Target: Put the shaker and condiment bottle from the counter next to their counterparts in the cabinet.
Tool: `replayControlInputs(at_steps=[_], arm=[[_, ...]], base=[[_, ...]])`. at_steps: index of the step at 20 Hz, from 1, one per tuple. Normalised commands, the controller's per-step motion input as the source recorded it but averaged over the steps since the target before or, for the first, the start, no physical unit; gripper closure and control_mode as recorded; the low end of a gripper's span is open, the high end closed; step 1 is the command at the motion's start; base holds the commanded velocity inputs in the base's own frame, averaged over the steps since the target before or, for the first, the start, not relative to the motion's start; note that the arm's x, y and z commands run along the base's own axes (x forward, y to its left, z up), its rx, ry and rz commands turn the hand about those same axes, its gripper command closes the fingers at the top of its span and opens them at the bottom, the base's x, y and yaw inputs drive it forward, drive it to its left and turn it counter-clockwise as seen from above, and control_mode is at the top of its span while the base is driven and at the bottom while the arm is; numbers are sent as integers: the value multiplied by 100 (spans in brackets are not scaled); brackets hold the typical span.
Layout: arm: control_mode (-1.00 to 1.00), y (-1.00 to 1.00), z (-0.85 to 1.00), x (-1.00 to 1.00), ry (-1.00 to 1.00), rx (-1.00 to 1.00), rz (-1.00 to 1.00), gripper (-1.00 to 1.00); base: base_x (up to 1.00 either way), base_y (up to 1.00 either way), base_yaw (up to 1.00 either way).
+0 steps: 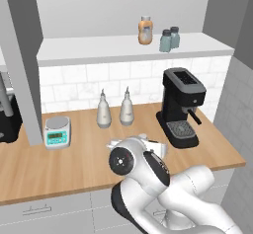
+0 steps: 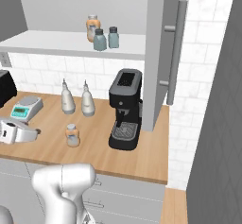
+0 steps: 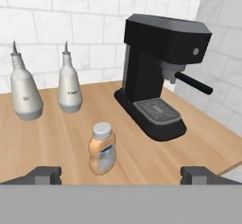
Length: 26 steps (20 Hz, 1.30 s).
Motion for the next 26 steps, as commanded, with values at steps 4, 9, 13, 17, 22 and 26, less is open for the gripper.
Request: replayControlInputs(at_steps=[4,9,13,17,22,26], arm=[[-100,-21,-31,0,-5,0,0,-100],[-100,-24,-20,3,-2,0,0,-100],[-100,-25,-29,26,0,0,0,-100],[-100,-6,-43,32,0,0,0,-100],[-100,0,-50,32,0,0,0,-100],[-100,0,-39,36,0,0,0,-100]], base=[[0,0,0],[0,0,0],[0,0,0],[0,0,0],[0,0,0],[0,0,0]])
